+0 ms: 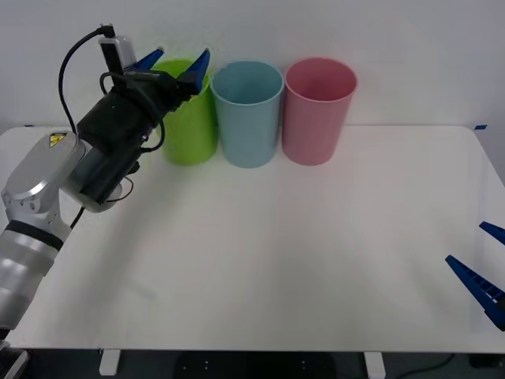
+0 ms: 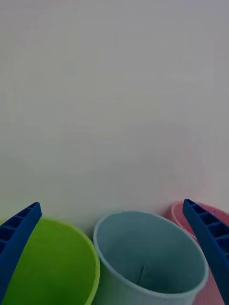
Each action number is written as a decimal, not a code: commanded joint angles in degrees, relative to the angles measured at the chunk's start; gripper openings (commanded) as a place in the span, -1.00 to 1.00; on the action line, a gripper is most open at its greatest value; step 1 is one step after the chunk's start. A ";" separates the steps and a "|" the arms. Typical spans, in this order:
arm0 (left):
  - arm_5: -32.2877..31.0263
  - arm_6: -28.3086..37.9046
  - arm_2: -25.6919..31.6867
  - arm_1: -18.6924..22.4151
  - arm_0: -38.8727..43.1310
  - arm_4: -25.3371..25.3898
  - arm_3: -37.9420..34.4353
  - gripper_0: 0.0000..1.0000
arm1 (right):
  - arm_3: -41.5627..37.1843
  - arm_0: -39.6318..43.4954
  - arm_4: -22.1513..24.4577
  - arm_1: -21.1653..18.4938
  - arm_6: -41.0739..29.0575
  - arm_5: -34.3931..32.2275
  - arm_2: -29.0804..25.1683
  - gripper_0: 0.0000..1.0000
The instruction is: Grasp the object on the table and drop it into the matching bin: aluminum can to the light blue bin, PET bottle to the pink bin.
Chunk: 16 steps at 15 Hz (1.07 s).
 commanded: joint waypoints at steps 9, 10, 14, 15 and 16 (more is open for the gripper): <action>-23.75 0.15 21.24 3.41 24.46 -6.51 -12.44 1.00 | 0.00 0.00 0.00 0.00 0.00 0.00 0.00 1.00; -26.22 0.59 23.18 3.49 25.52 -7.13 -12.44 1.00 | 0.00 0.00 0.00 0.00 0.00 0.00 0.00 1.00; -38.96 7.36 33.55 3.76 30.35 -13.02 -13.76 1.00 | 0.00 0.00 0.00 0.00 0.00 0.00 0.00 1.00; -42.12 9.82 36.18 3.67 31.67 -14.60 -14.82 1.00 | 0.00 0.00 0.00 0.00 0.00 0.00 0.00 1.00; -44.85 12.11 38.64 3.67 33.07 -15.92 -15.96 1.00 | 0.00 0.00 0.00 0.00 0.00 0.00 0.00 1.00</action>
